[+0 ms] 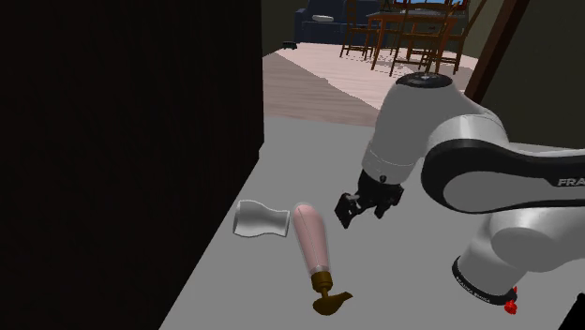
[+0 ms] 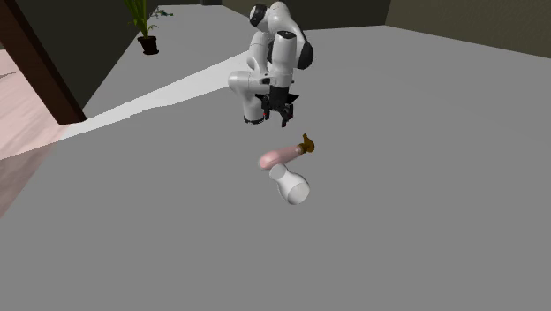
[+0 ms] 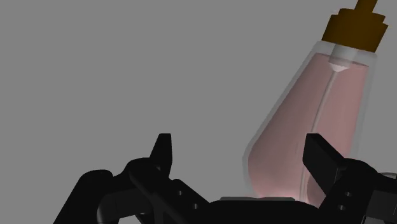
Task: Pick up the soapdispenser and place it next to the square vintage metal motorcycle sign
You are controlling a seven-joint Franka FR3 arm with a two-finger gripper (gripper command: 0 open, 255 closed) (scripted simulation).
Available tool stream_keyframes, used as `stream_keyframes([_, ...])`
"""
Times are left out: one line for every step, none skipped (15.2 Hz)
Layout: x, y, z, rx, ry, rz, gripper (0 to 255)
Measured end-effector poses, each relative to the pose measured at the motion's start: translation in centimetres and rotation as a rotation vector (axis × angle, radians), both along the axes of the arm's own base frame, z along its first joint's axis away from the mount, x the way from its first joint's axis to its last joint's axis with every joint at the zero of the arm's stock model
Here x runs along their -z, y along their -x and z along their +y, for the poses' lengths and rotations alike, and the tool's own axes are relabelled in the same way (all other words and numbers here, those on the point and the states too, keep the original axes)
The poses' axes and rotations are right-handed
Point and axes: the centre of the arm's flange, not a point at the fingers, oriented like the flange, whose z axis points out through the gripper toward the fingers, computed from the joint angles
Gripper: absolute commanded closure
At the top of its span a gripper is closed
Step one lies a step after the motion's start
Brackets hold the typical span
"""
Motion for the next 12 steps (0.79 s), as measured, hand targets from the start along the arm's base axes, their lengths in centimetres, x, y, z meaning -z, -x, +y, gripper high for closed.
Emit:
stream_keyframes([0.7,-0.1,1.0,0.019,0.004,-0.01,0])
stream_keyframes([1.5,-0.2,2.2,0.036,0.008,-0.018,0])
stream_keyframes([2.0,-0.4,3.5,0.053,0.012,-0.028,0])
stream_keyframes([2.9,-0.3,4.7,0.071,0.016,-0.038,0])
stream_keyframes([3.6,-0.5,5.8,0.09,0.02,-0.047,0])
stream_keyframes([4.3,-0.8,7.2,0.107,0.024,-0.056,0])
stream_keyframes([5.1,-1.1,8.4,0.125,0.027,-0.065,0])
stream_keyframes([5.8,-1.2,9.5,0.143,0.031,-0.075,0])
stream_keyframes([6.6,-1.2,10.6,0.159,0.035,-0.082,0])
stream_keyframes([7.2,-1.5,11.0,0.168,0.036,-0.087,0])
stream_keyframes([7.7,-1.7,11.2,0.173,0.036,-0.089,0])
stream_keyframes([8.2,-1.9,11.4,0.175,0.035,-0.089,0])
